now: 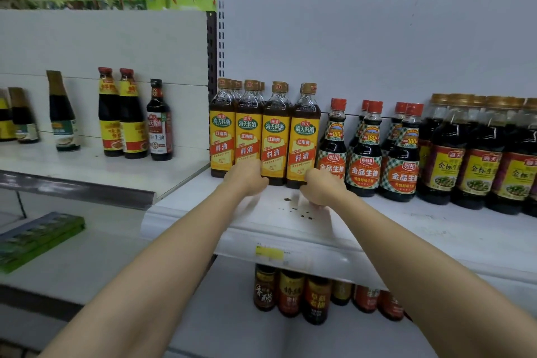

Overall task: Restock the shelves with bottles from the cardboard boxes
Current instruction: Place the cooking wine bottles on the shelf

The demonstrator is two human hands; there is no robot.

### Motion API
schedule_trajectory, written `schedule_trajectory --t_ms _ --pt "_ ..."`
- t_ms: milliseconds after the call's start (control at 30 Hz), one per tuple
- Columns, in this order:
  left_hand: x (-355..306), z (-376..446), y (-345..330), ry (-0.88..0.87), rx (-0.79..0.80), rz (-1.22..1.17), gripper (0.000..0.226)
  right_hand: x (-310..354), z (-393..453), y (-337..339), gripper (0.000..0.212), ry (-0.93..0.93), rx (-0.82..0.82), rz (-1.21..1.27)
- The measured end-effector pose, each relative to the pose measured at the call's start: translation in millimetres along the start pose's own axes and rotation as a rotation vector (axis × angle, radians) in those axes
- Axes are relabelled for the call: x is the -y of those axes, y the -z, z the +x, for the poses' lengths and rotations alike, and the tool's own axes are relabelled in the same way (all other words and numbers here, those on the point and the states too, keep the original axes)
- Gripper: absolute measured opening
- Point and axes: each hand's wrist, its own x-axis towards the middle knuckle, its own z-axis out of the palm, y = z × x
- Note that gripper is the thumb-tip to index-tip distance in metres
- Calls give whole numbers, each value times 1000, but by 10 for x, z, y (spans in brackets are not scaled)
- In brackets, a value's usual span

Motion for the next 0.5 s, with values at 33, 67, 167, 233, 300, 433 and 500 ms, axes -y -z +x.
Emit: schedule_trajectory --t_ms 33,67,167,233,300,433,500 --pt "5 -77 54 5 -4 -21 8 29 -66 10 8 21 1 5" --pt "17 -152 105 -6 -19 -32 8 66 -133 21 12 40 4 18" --pt "80 -385 226 -2 -50 -65 8 215 -340 23 28 91 0 57" --pt "180 -528 276 36 -80 -120 12 354 -505 1 37 127 -7 49" --pt "323 -668 317 91 -115 -165 12 519 -685 -30 45 153 -11 39" --pt "650 -1026 418 238 -188 -131 35 836 -1038 -75 54 219 5 13" --pt "836 -1243 512 343 -180 -165 40 976 -1211 -67 57 275 14 -12"
